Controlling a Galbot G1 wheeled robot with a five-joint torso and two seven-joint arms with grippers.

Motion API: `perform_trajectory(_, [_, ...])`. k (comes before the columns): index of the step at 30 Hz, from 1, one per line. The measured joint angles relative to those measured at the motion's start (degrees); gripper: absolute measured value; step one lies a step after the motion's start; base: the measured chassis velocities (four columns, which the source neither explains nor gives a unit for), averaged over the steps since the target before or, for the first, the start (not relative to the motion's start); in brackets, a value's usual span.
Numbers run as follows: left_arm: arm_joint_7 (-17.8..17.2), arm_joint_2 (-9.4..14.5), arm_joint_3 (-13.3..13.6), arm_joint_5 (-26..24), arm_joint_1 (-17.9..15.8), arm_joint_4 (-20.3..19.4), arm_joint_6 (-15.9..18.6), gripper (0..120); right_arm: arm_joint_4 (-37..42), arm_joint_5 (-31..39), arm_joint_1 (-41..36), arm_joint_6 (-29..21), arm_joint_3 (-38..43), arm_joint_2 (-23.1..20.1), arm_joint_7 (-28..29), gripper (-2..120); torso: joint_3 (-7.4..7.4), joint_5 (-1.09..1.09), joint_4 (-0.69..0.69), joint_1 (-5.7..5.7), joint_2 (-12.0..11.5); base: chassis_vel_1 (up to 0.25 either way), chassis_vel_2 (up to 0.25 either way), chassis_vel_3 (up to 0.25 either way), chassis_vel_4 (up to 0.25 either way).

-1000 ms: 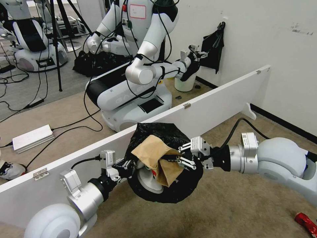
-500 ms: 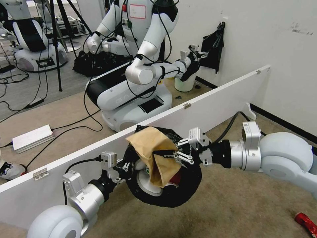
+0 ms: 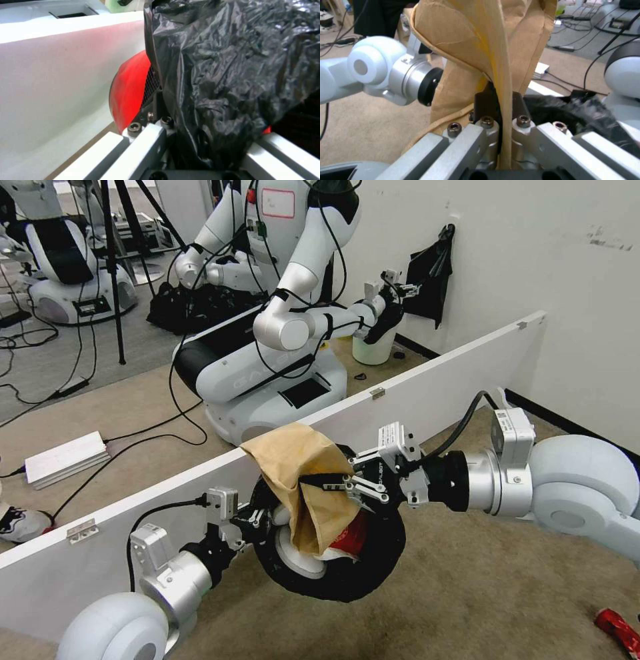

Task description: Pick up the trash bin, then pick up the garbage from the floor and place it into the trash bin.

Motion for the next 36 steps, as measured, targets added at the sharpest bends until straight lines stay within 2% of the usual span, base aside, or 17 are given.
perform_trajectory(28, [-1.4,2.2,-1.0,-4.3,-2.3,1.2,0.4,0,0.4,-1.8,-2.8,-0.3,1.1,-3.5,-2.1,0,0.0,0.0,0.0,0.0,0.0,0.0,0.0,0.0,0.0])
perform_trajectory(30, [-1.5,2.3,-1.0,-4.5,-2.3,1.2,0.4,0,0.4,-1.9,-2.9,-0.3,1.1,-3.5,-2.1,11,0.0,0.0,0.0,0.0,0.0,0.0,0.0,0.0,0.0])
perform_trajectory(31, [-1.5,2.3,-1.0,-4.5,-2.3,1.2,0.4,0,0.4,-1.9,-2.9,-0.3,1.1,-3.5,-2.1,11,0.0,0.0,0.0,0.0,0.0,0.0,0.0,0.0,0.0])
perform_trajectory(33, [-1.6,2.4,-1.0,-4.8,-2.4,1.2,0.5,0,0.3,-2.0,-3.1,-0.2,1.1,-3.5,-2.1,20,0.0,0.0,-0.01,0.0,0.0,0.0,0.0,0.0,0.0])
perform_trajectory(34, [-1.6,2.4,-1.0,-4.8,-2.4,1.2,0.5,0,0.3,-2.0,-3.1,-0.2,1.1,-3.5,-2.1,20,0.0,0.0,-0.01,0.0,0.0,0.0,0.0,0.0,0.0])
perform_trajectory(36, [-1.7,2.4,-1.0,-5.3,-2.4,1.0,0.5,0,0.1,-2.2,-3.3,-0.2,1.1,-3.4,-2.0,32,0.0,0.0,0.0,0.0,0.0,0.0,0.0,0.0,0.0])
